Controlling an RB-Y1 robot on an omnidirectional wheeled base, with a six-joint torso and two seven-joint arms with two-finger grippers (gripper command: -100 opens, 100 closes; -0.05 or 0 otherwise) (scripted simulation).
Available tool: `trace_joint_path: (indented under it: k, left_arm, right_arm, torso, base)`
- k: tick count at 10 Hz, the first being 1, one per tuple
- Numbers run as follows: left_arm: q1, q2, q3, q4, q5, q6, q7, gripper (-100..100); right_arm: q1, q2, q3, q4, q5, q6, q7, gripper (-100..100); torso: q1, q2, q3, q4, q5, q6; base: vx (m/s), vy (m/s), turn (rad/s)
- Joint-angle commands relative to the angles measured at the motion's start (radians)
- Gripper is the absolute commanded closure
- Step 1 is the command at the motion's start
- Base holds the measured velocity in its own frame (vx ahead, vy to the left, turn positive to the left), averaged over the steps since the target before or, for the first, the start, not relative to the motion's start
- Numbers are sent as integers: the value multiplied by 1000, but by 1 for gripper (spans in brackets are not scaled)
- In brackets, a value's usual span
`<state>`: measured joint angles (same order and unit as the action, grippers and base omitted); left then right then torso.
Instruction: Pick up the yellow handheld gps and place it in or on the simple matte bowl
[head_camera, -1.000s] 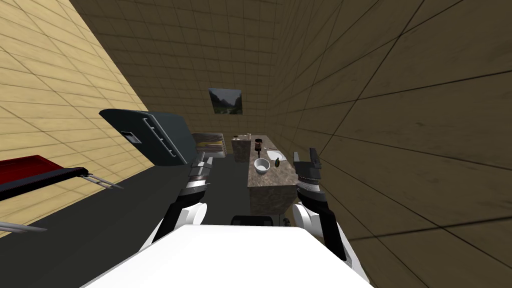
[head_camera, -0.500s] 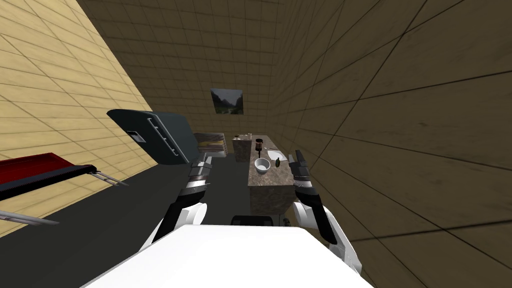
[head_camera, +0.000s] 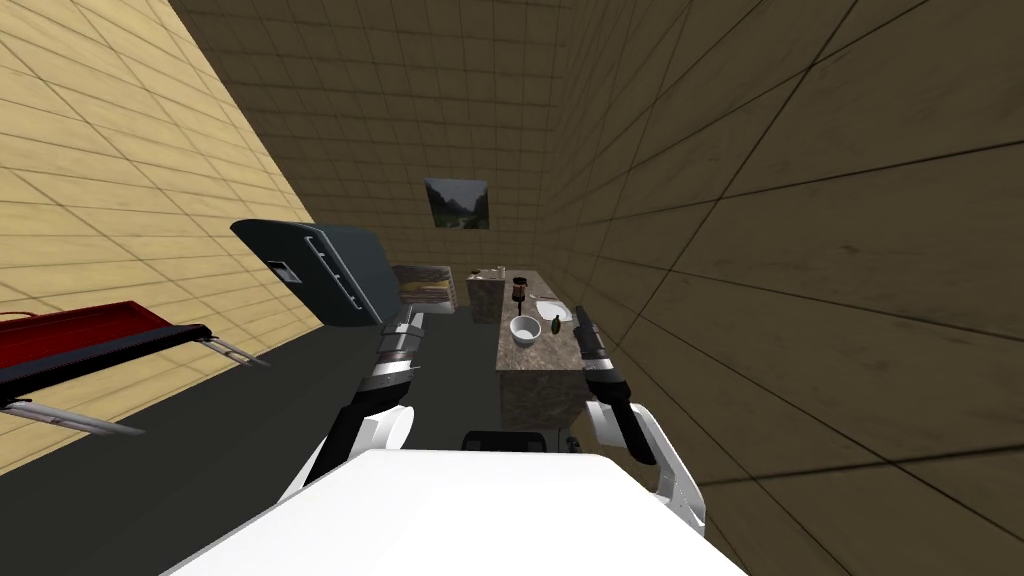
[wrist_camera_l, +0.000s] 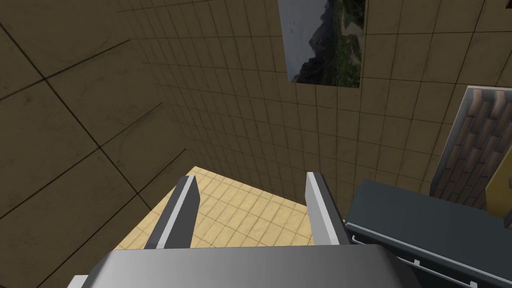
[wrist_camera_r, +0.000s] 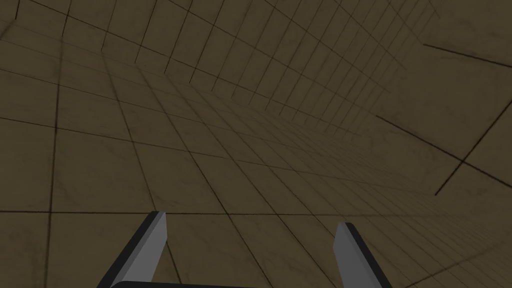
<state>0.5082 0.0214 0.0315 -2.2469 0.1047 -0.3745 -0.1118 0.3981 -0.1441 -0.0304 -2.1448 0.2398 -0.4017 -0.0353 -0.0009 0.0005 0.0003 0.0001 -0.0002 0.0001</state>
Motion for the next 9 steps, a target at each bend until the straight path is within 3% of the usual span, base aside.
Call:
trace_joint_path:
  k: [1,6,8,9]
  left_arm:
    - [0,0,0,0,0,0,0,0]
    - [0,0,0,0,0,0,0,0]
    - [0,0,0,0,0,0,0,0]
    - [0,0,0,0,0,0,0,0]
  right_arm:
    - [-20,-8,-8,34,50,18,4,-100]
    - [-68,-26,-31,131,174,57,17,-100]
    - [-103,-36,-46,196,239,85,29,-100]
    - [-103,-36,-46,201,259,85,29,-100]
  torso:
    - [0,0,0,0,0,0]
    - [0,0,0,0,0,0]
    - [0,0,0,0,0,0]
    - [0,-1,0,0,0,0]
  base:
    - [-9,-8,26]
    - [-11,-10,39]
    - [-8,-10,62]
    - [-5,-8,24]
